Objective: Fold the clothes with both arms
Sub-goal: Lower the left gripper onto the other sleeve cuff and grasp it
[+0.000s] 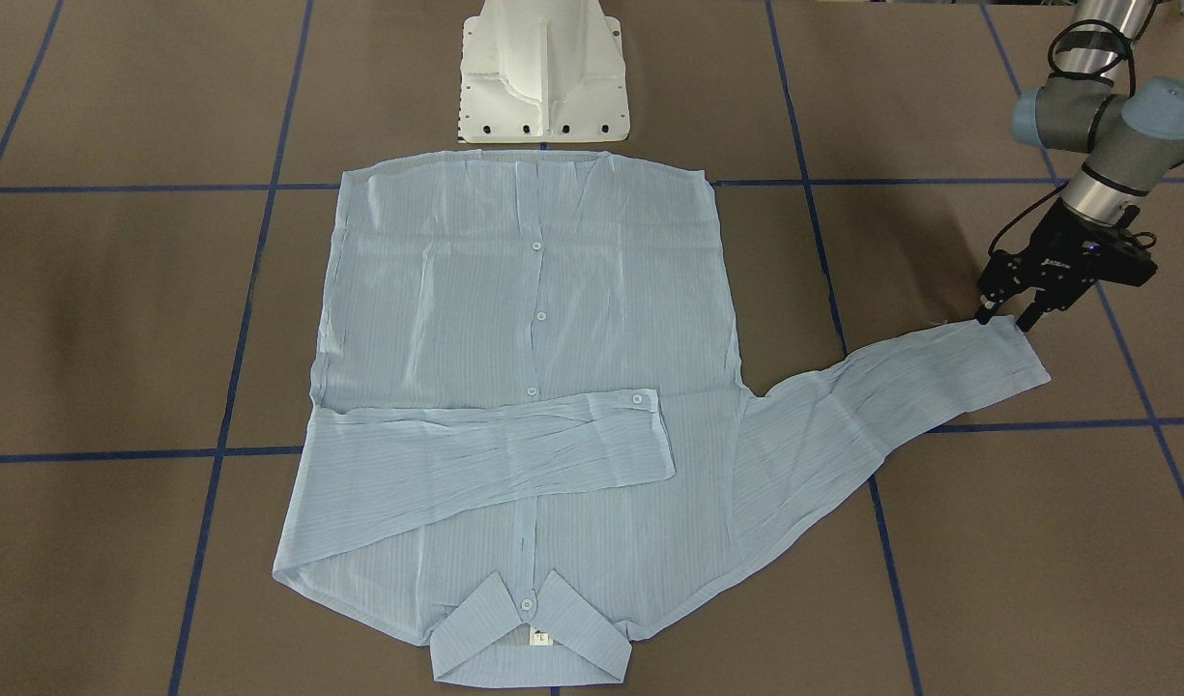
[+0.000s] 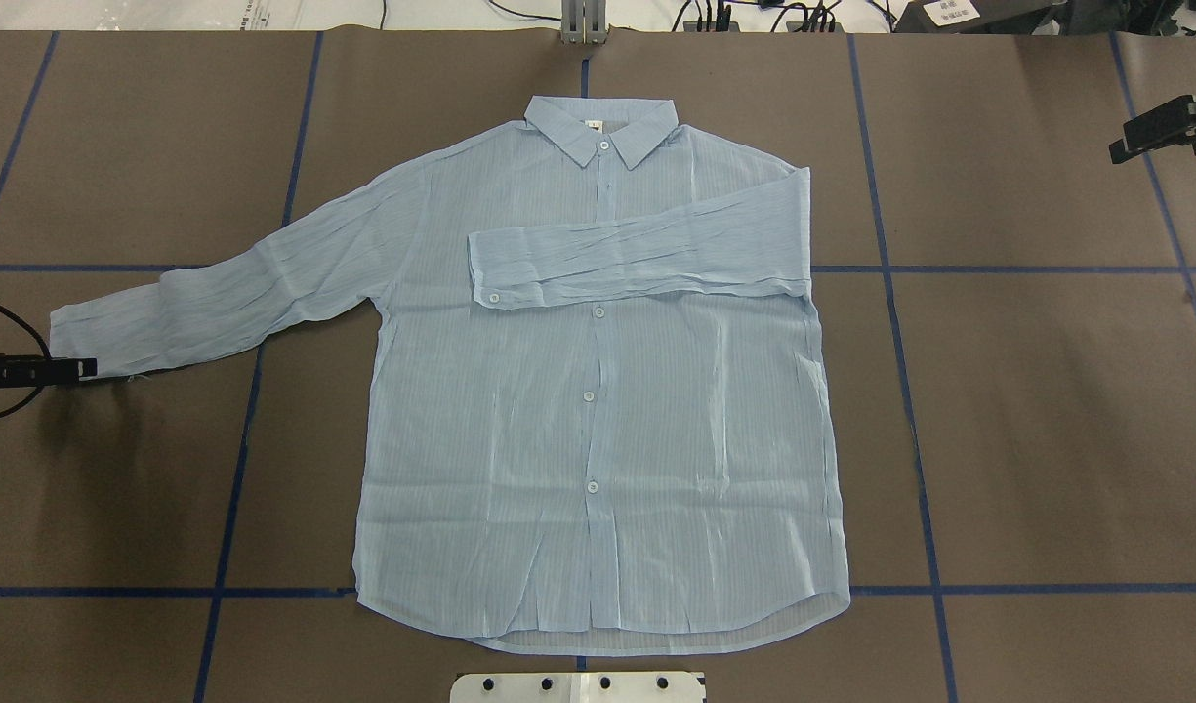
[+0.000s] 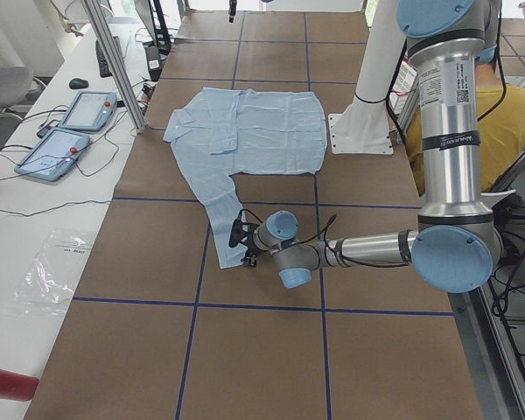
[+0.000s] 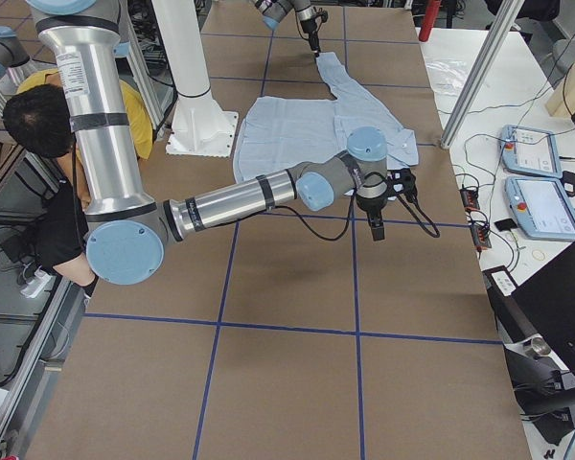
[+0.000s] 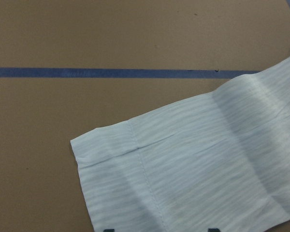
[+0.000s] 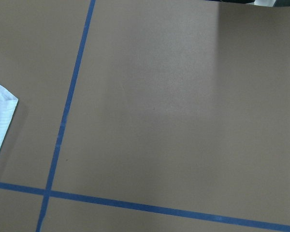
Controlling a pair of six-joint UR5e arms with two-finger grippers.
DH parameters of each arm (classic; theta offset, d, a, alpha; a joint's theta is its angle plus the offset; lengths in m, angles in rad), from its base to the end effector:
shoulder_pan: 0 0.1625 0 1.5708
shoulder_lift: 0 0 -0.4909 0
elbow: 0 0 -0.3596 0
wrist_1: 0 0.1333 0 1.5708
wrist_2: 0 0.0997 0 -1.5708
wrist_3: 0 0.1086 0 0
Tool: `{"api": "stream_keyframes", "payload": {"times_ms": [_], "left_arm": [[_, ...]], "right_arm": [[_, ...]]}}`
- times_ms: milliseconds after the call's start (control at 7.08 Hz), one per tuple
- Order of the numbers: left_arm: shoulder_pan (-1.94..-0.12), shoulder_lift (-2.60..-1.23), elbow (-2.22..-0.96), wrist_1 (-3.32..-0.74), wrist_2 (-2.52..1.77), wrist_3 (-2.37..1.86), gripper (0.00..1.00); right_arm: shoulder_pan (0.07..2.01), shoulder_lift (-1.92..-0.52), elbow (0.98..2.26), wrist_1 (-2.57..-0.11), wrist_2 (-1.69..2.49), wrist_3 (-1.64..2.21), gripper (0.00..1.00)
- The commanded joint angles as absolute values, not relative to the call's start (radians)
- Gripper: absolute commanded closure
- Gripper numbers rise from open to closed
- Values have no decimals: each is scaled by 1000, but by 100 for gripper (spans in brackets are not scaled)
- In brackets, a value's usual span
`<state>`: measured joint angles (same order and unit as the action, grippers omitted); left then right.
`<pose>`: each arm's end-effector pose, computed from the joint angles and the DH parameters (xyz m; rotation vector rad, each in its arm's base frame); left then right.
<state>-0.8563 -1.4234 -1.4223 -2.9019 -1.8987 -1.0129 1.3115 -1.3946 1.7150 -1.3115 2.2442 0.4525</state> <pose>0.1951 -0.3750 0.7197 0.4393 0.9724 -0.0999 -0.0795 -0.5554 0.5490 0.2940 -0.8060 -0.0139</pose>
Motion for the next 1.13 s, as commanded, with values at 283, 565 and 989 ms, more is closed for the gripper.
{"api": "stream_keyframes", "payload": {"times_ms": [283, 565, 989], "left_arm": [[-854, -1419, -1417, -2901, -1894, -1011, 30], [-853, -1417, -1408, -2901, -1878, -1011, 50], [-853, -1417, -1413, -2901, -1879, -1009, 100]], "right_arm": [[1312, -1394, 1715, -1312, 2244, 453, 0], [1312, -1394, 1715, -1312, 2244, 453, 0], [1312, -1396, 1717, -1312, 2244, 453, 0]]}}
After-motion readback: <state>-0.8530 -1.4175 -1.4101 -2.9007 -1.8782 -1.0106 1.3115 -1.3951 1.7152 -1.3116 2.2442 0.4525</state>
